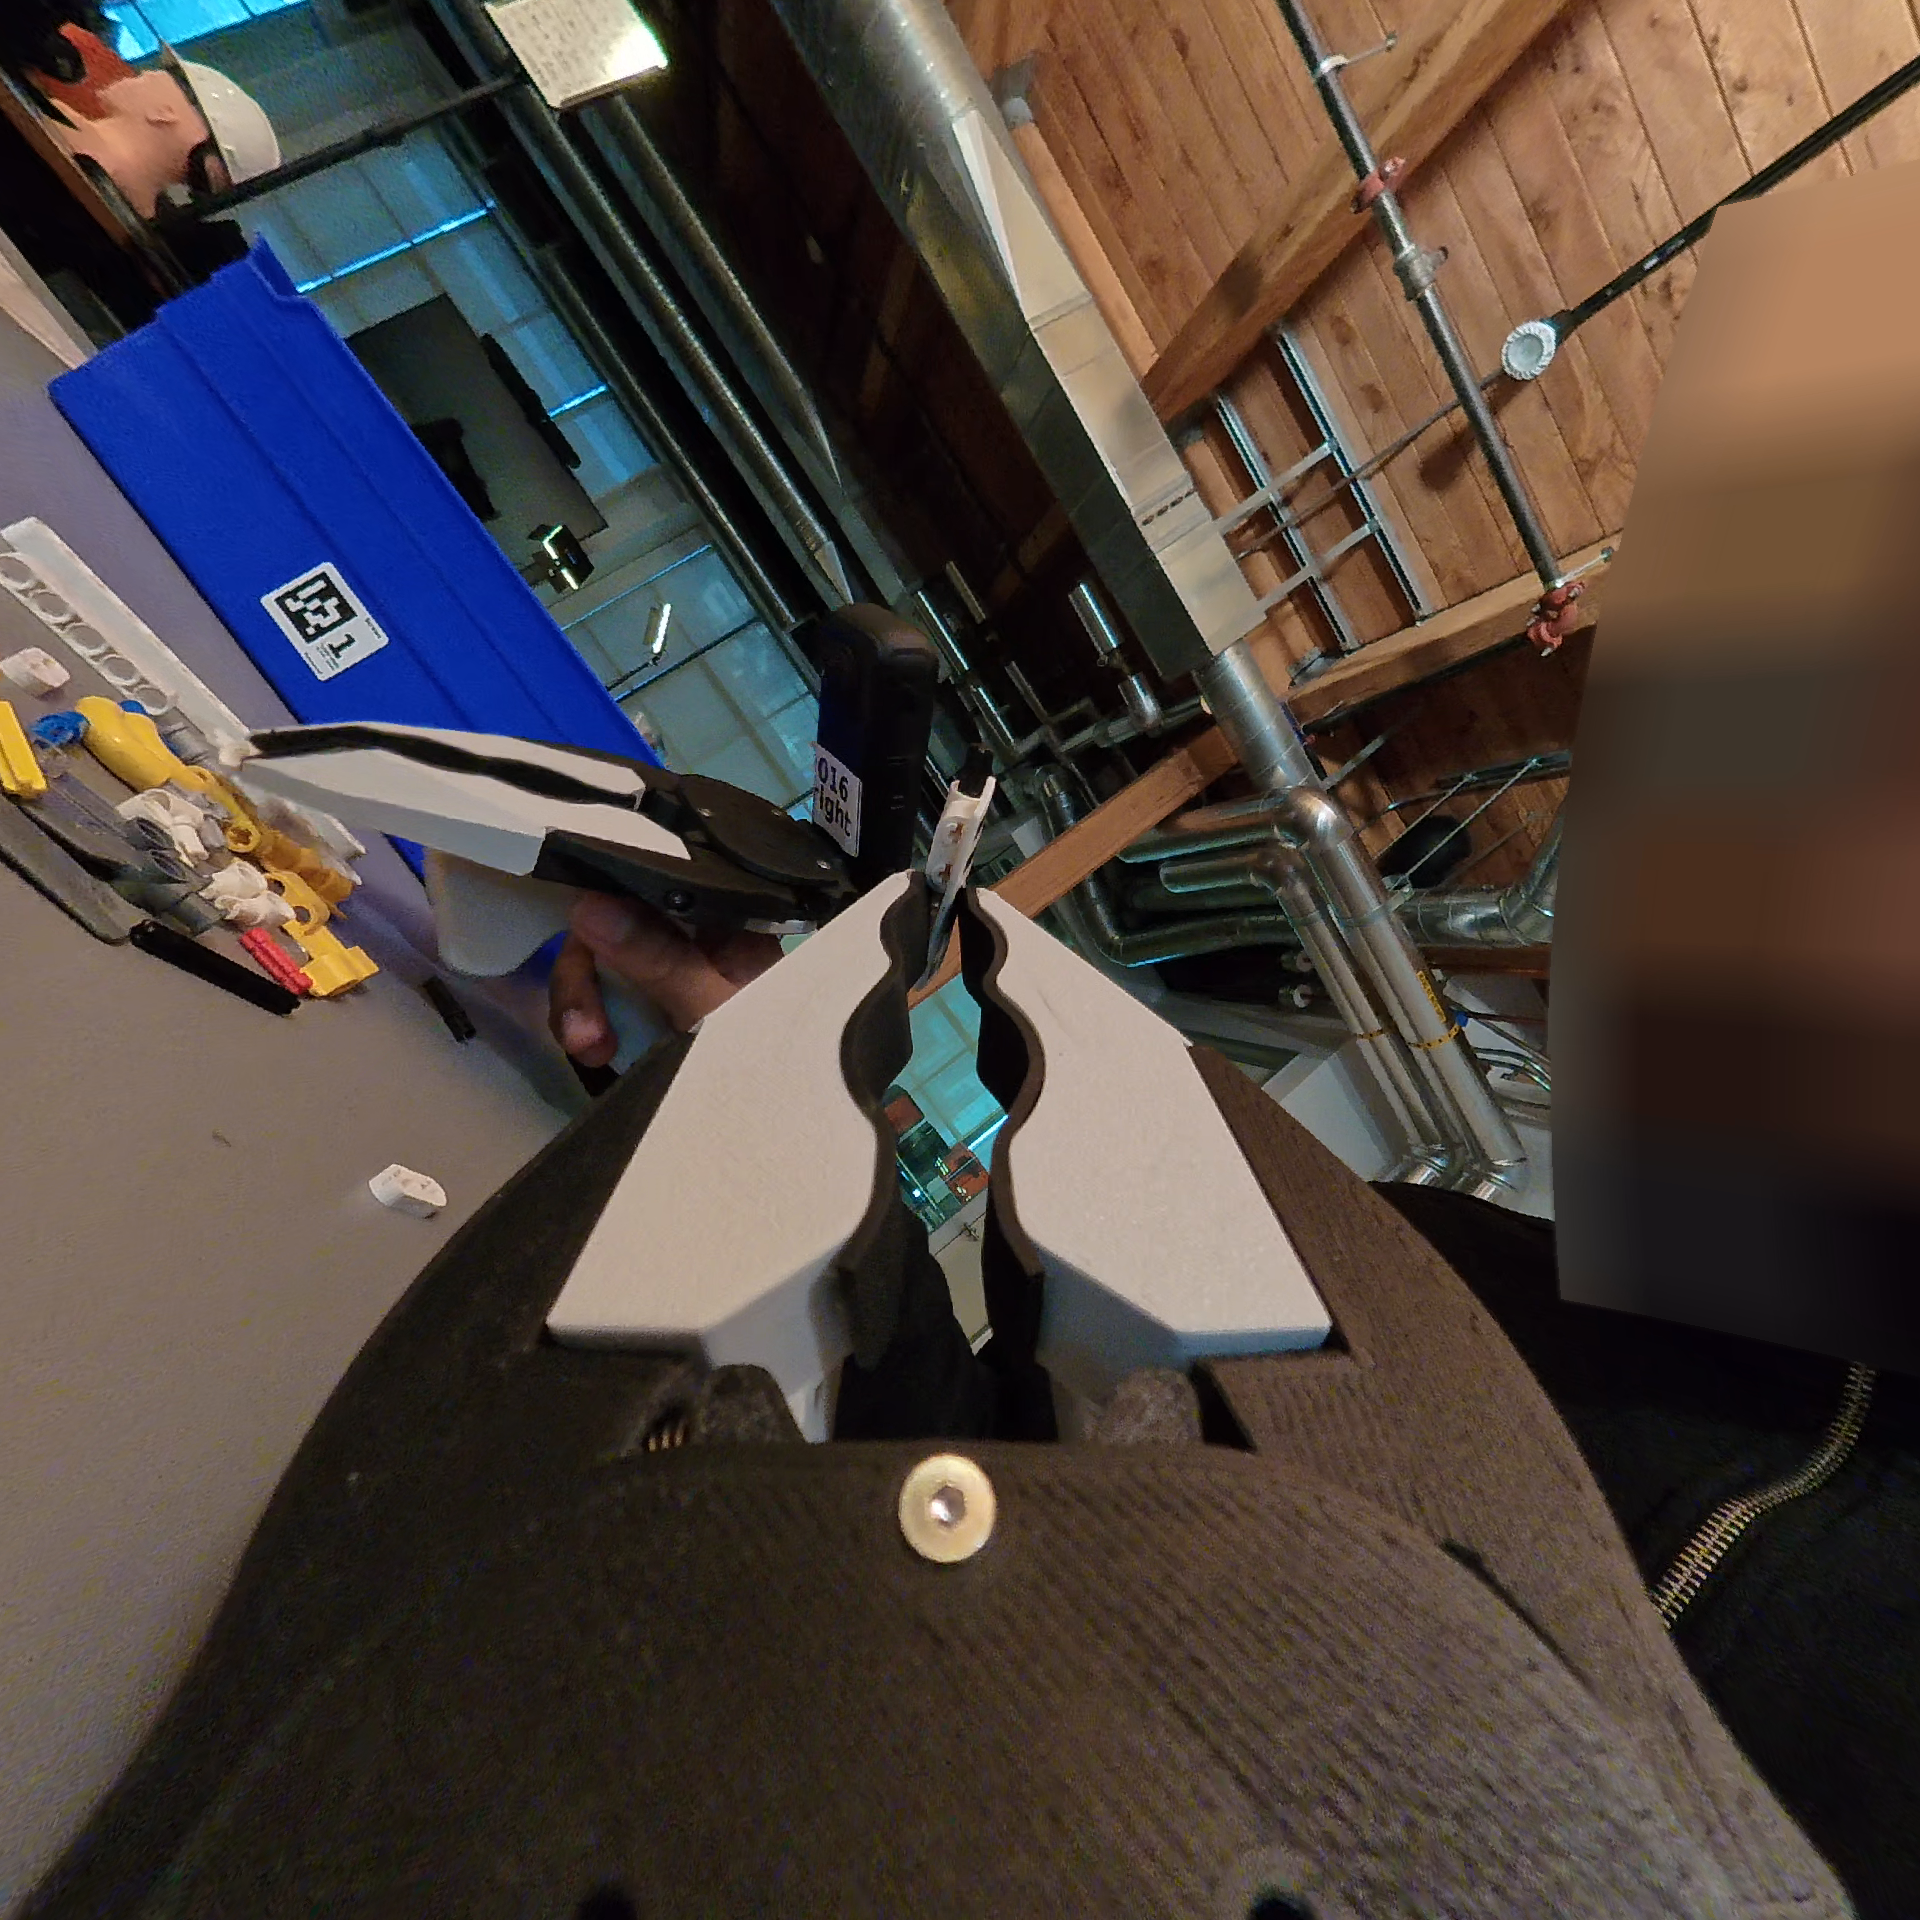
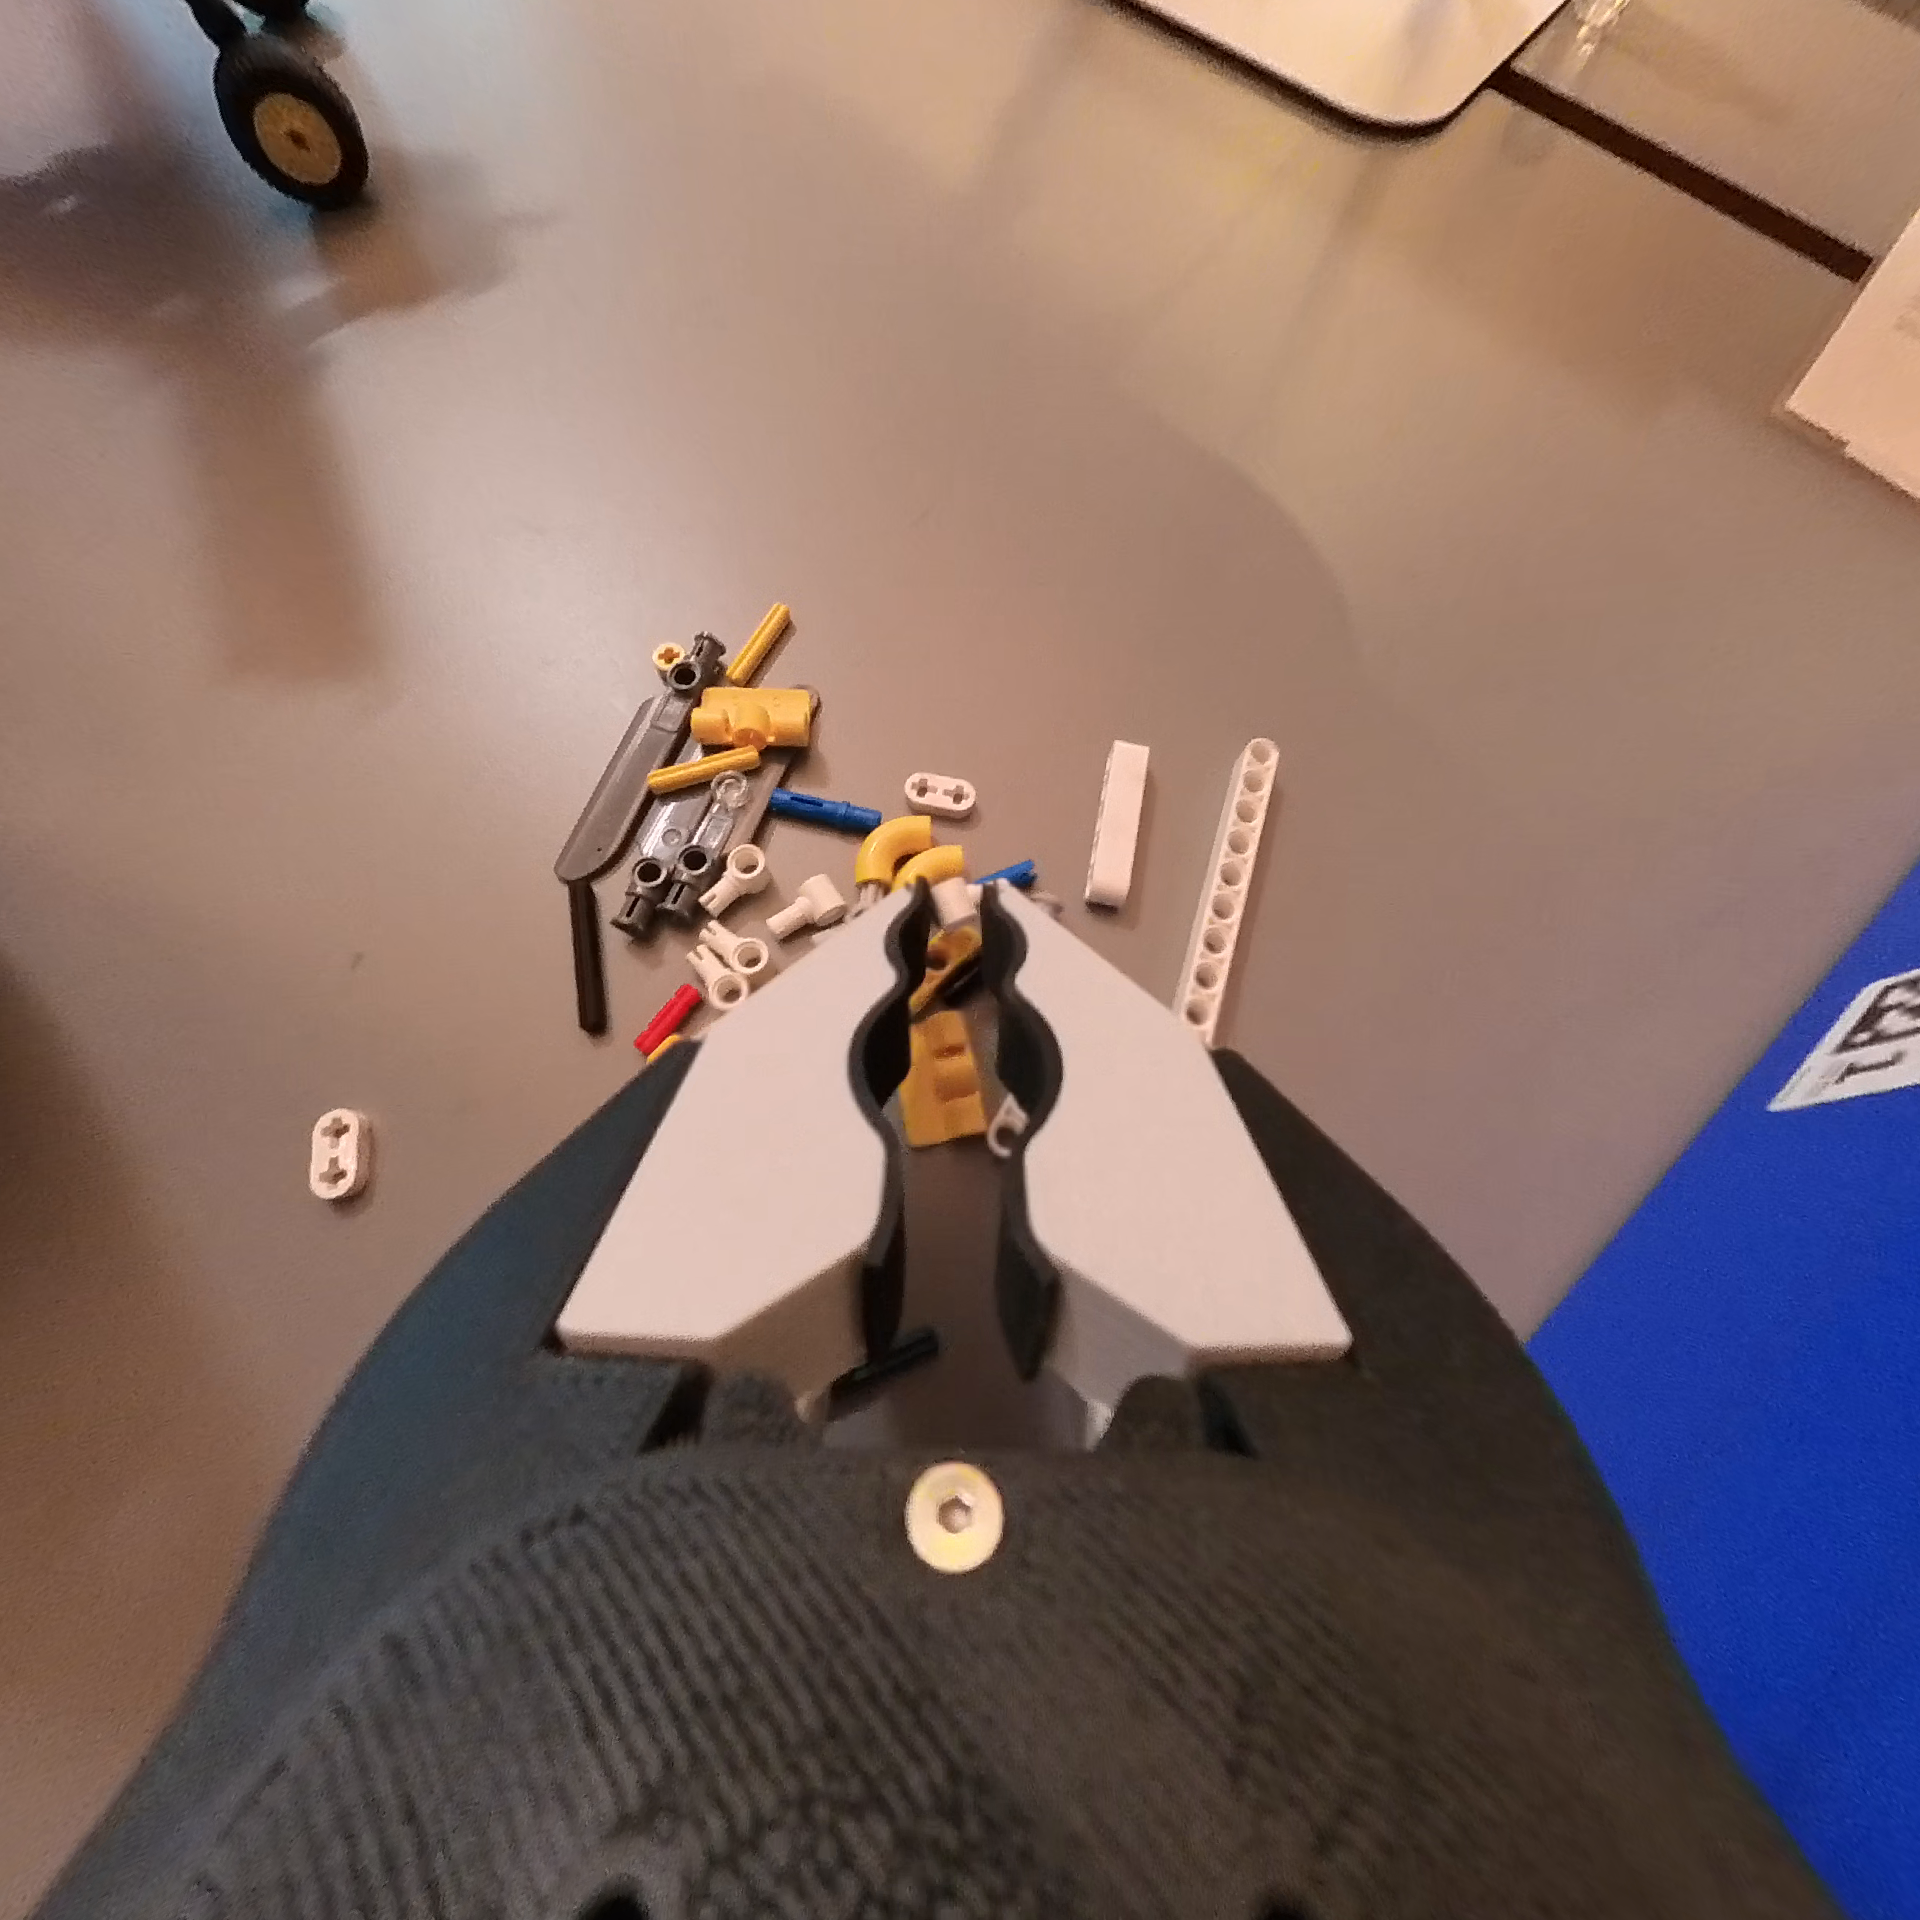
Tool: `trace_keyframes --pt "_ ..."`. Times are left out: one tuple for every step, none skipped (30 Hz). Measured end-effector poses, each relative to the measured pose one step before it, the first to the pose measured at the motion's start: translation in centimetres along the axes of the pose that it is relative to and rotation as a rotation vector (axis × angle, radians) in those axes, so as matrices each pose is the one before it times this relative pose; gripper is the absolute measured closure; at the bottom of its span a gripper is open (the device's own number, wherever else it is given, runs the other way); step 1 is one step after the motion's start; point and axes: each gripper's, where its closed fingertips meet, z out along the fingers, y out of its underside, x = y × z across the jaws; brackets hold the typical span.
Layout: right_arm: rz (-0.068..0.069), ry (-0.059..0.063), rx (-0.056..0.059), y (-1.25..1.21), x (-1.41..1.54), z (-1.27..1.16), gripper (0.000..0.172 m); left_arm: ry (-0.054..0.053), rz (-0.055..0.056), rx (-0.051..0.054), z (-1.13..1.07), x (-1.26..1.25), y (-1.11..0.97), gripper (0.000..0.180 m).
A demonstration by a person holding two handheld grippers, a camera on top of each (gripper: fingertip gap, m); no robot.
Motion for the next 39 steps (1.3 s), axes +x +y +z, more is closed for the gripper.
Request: trace_keyframes --pt "-0.0022 0.0074 0.01 -0.204 0.224 0.082 0.164 0.0 -0.0004 0.0005 -0.005 -0.009 -0.017 0.18" --pt "-0.0001 0.005 0.0076 -0.2 0.235 0.147 0.164 0.0004 -0.0005 0.0004 0.002 -0.005 -0.009 0.18" --pt "0.0035 -0.0019 0.0038 -0.17 0.158 0.208 0.164 0.0007 -0.0006 0.0001 -0.004 0.006 0.002 0.18" --pt "0.005 -0.01 -0.0013 -0.127 0.023 0.257 0.164 0.0007 -0.0005 -0.0001 -0.002 0.0 -0.002 0.18" --pt "0.0033 -0.0111 -0.0032 -0.138 -0.018 0.27 0.164 0.0004 -0.0005 -0.0003 -0.002 0.009 0.004 0.18" --pt "0.0012 -0.0065 -0.002 -0.185 0.023 0.26 0.164 0.0004 -0.0003 -0.0001 0.003 0.002 -0.005 0.18" --pt "0.0012 -0.0041 -0.0038 -0.126 0.02 0.248 0.164 -0.0002 0.0005 0.0001 -0.003 0.0 0.006 0.18" --pt "0.0011 -0.0063 -0.0094 -0.004 -0.041 0.244 0.164 -0.0003 0.0002 -0.0003 0.003 0.002 0.0 0.18" --pt "0.0008 -0.0042 -0.0113 0.086 -0.063 0.205 0.164 -0.0003 0.0006 -0.0002 0.006 -0.01 0.009 0.18" --pt "-0.0012 -0.0003 -0.0062 0.068 -0.052 0.119 0.163 -0.0005 0.0006 -0.0002 0.004 -0.003 -0.001 0.18" --pt "-0.0034 0.002 0.0001 0.035 -0.058 -0.004 0.162 -0.0003 0.0004 -0.0003 -0.001 0.007 0.007 0.18" --pt "-0.0047 0.0043 0.004 -0.029 -0.035 -0.11 0.162 -0.0005 0.0006 0.0 0.005 -0.003 -0.003 0.18" --pt "-0.0042 0.0066 0.0076 -0.107 0.013 -0.227 0.161 -0.0005 0.0006 -0.0003 -0.006 -0.006 0.011 0.18" --pt "-0.0026 0.0034 0.0114 -0.216 -0.032 -0.326 0.159 -0.0005 0.0007 -0.0003 -0.001 0.003 0.007 0.18" --pt "-0.0003 -0.0059 0.014 -0.3 -0.18 -0.385 0.157 -0.0003 0.0005 -0.0006 0.008 -0.002 0.011 0.18" --pt "0.0027 -0.0169 0.0171 -0.395 -0.378 -0.456 0.155 -0.0004 0.0005 -0.0005 0.002 -0.001 0.003 0.18" --pt "0.0063 -0.0284 0.0201 -0.479 -0.611 -0.498 0.153 -0.0002 0.0003 -0.0004 0.01 0.0 0.009 0.18" --pt "0.0096 -0.0425 0.0224 -0.534 -0.902 -0.506 0.152 -0.0001 -0.0003 -0.0003 -0.002 0.001 0.004 0.18" --pt "0.0132 -0.0599 0.024 -0.57 -1.236 -0.495 0.151 0.0 -0.0001 0.0004 0.002 -0.013 -0.009 0.18" --pt "0.0195 -0.0733 0.0257 -0.578 -1.473 -0.469 0.151 0.0002 -0.0003 0.0008 -0.002 0.006 -0.017 0.18" --pt "0.0255 -0.0792 0.0289 -0.621 -1.552 -0.434 0.15 0.0003 -0.0008 0.0003 -0.008 -0.005 0.003 0.18" --pt "0.0294 -0.0802 0.0342 -0.653 -1.539 -0.402 0.15 0.0001 -0.0001 -0.0001 0.001 0.006 -0.015 0.18" --pt "0.033 -0.0749 0.0371 -0.678 -1.382 -0.384 0.15 -0.0003 0.0006 0.0001 -0.003 -0.002 0.005 0.18" --pt "0.034 -0.0707 0.0375 -0.689 -1.251 -0.353 0.15 -0.0002 0.0006 0.0002 0.002 0.008 0.001 0.18" --pt "0.0334 -0.0692 0.0365 -0.677 -1.17 -0.313 0.15 0.0 0.0 -0.0009 0.001 -0.001 0.019 0.18" --pt "0.0329 -0.068 0.0334 -0.634 -1.104 -0.25 0.15 0.0 0.0 -0.0008 -0.001 0.007 0.008 0.18" --pt "0.0323 -0.0652 0.026 -0.495 -1.029 -0.154 0.15 -0.0004 0.0008 -0.0001 0.0 0.003 0.004 0.18" --pt "0.0301 -0.0566 0.0152 -0.281 -0.864 -0.055 0.149 -0.0004 0.0003 -0.0007 0.007 -0.002 0.013 0.18" --pt "0.025 -0.0427 0.0043 -0.071 -0.621 0.053 0.148 -0.0004 0.0003 -0.0007 0.008 -0.002 0.013 0.18" --pt "0.0167 -0.0272 -0.006 0.145 -0.368 0.13 0.147 -0.0006 0.0007 0.0 0.005 -0.005 -0.004 0.18" --pt "0.009 -0.0127 -0.0141 0.306 -0.137 0.189 0.147 -0.0004 0.0002 -0.0001 -0.001 -0.007 0.001 0.18" --pt "0.0037 -0.0039 -0.0191 0.39 -0.027 0.217 0.146 -0.0001 0.0004 0.0 0.0 -0.005 0.0 0.18" --pt "0.0 -0.0025 -0.0198 0.374 -0.027 0.224 0.146 -0.0003 0.0003 0.0007 -0.007 0.002 -0.009 0.18" --pt "-0.0014 -0.0012 -0.017 0.304 -0.043 0.203 0.146 0.0 0.0002 0.0014 -0.007 -0.001 -0.015 0.18" --pt "-0.0018 0.0009 -0.0136 0.233 -0.036 0.135 0.146 0.0001 -0.0001 0.0014 -0.015 0.004 -0.021 0.18" --pt "-0.0029 0.0026 -0.0101 0.163 -0.014 0.087 0.147 0.0003 -0.0009 0.0005 -0.002 0.003 -0.003 0.18" --pt "-0.0041 0.0044 -0.0079 0.122 0.015 0.029 0.148 0.0007 -0.0007 0.001 -0.018 0.002 -0.019 0.18" --pt "-0.0039 0.0049 -0.0078 0.115 0.036 -0.002 0.148 0.0003 -0.0008 0.0009 0.005 -0.004 -0.016 0.18" --pt "-0.0028 0.0031 -0.0082 0.138 0.035 -0.022 0.149 0.0007 -0.0005 0.0009 -0.007 0.007 -0.015 0.18"
